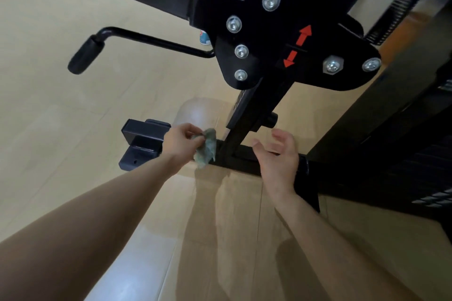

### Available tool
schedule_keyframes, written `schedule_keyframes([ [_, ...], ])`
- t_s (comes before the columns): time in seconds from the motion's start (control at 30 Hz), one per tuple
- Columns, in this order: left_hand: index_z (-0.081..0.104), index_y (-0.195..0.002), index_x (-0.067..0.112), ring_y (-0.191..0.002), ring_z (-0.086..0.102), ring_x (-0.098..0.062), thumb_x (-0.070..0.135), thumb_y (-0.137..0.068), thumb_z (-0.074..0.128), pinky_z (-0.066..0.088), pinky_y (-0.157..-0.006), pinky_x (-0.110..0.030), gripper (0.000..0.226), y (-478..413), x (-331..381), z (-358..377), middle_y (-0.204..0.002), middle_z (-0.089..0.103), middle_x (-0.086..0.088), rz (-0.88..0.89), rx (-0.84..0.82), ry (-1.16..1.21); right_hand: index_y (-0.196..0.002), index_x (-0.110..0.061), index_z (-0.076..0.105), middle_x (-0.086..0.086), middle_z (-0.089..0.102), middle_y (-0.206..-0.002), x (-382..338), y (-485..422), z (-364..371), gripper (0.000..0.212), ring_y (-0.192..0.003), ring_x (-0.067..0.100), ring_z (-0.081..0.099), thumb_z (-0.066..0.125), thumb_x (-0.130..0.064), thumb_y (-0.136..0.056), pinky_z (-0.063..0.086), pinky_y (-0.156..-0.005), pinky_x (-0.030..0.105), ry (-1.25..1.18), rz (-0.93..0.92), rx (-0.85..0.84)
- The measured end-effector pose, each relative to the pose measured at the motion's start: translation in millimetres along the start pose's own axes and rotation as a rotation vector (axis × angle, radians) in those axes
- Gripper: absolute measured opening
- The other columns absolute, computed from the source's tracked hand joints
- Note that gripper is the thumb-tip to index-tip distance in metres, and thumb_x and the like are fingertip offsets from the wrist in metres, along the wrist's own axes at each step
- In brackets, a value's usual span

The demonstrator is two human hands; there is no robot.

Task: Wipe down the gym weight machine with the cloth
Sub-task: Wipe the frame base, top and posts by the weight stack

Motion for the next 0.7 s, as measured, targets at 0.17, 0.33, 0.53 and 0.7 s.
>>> schedule_keyframes([
  [0.17,0.069,-0.116,0.023,-0.096,0.062,-0.016,0.022,-0.093,0.067,0.054,-0.084,-0.032,0.023,-12.6,0.2,4.0,-0.113,0.064,0.001,0.228,0.051,-0.261,-0.147,-0.037,0.039,-0.018,0.039,-0.144,-24.1,-13.7,7.1,0.084,-0.133,0.007,0.042,0.086,-0.031,-0.077,0.04,-0.113,0.032,0.034,-0.208,-0.041],
  [0.33,0.052,-0.145,0.034,-0.125,0.045,-0.029,0.044,-0.096,0.061,0.047,-0.103,-0.042,0.05,-9.8,-28.6,42.9,-0.146,0.047,-0.002,0.355,-0.229,-0.819,-0.141,-0.033,0.049,-0.019,0.049,-0.136,-28.7,-21.5,23.4,0.075,-0.13,0.009,0.046,0.084,-0.039,-0.075,0.042,-0.109,0.031,0.188,-0.355,-0.096],
  [0.53,0.055,-0.14,0.035,-0.122,0.05,-0.026,0.049,-0.096,0.058,0.053,-0.091,-0.042,0.046,-15.4,-32.7,32.6,-0.143,0.051,-0.002,0.456,-0.131,-0.95,-0.143,-0.02,0.05,-0.01,0.041,-0.144,-22.1,-19.5,25.3,0.078,-0.127,0.002,0.047,0.087,-0.027,-0.075,0.041,-0.106,0.014,0.217,-0.453,-0.108],
  [0.7,0.066,-0.126,0.024,-0.113,0.057,-0.034,0.046,-0.097,0.058,0.055,-0.083,-0.045,0.038,-30.6,-51.9,-13.6,-0.134,0.057,-0.009,0.335,0.077,-0.849,-0.146,-0.015,0.048,-0.001,0.039,-0.147,-18.4,-19.5,26.2,0.086,-0.123,0.017,0.055,0.09,-0.026,-0.072,0.052,-0.101,0.029,0.149,-0.497,-0.135],
])
Point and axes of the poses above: each hand's wrist, its own y-axis away from the middle knuckle, its own z-axis out of the palm, x = y × z, the point moved 5 cm from there along -y, towards the middle knuckle
